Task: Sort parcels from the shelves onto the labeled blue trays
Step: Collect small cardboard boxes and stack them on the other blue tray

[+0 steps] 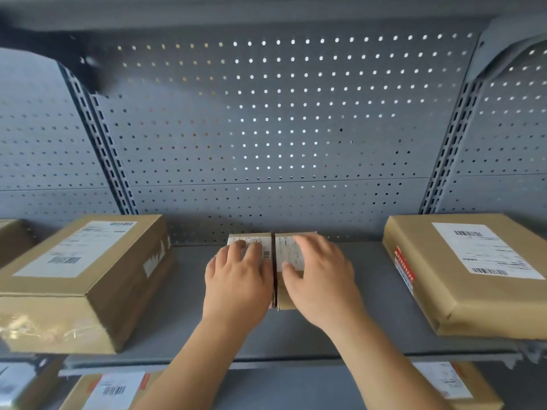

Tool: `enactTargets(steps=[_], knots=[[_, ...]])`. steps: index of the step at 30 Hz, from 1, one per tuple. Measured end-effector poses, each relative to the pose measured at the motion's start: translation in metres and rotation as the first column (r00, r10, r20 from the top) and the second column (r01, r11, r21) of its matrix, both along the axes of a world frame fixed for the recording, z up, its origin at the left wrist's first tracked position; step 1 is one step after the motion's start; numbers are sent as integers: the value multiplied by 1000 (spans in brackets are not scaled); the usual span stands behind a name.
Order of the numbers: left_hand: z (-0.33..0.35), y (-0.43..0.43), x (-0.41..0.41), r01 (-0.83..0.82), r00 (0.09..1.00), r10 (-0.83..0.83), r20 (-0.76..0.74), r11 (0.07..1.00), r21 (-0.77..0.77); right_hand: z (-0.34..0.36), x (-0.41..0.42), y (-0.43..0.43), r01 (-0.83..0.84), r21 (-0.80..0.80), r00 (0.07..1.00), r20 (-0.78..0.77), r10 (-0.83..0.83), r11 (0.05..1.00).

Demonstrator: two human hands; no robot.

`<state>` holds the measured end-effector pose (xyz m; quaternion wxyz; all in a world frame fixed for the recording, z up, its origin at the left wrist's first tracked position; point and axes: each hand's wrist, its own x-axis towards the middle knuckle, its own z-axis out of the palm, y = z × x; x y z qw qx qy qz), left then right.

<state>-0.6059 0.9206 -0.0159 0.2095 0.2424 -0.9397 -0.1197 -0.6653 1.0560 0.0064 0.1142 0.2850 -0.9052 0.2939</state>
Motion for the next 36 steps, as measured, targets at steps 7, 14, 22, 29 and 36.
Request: enactTargets(steps=[7,14,22,29,36], knots=[[0,-24,-8,33,998,-33,50,999,-15,-9,-13,-14,36,100,998,49,-41,994],[0,-26,-5,42,985,-33,167,998,-52,-11,-14,-19,83,128,996,26,-87,988],[7,-17,13,20,978,-13,206,999,-29,-12,-9,-4,61,159,998,24,-66,985],[18,16,47,-69,989,75,126,996,-50,-6,8,28,32,27,998,-48,-31,999],[30,63,102,-206,977,209,41,977,-57,1,40,60,-144,-136,986,-106,130,980]])
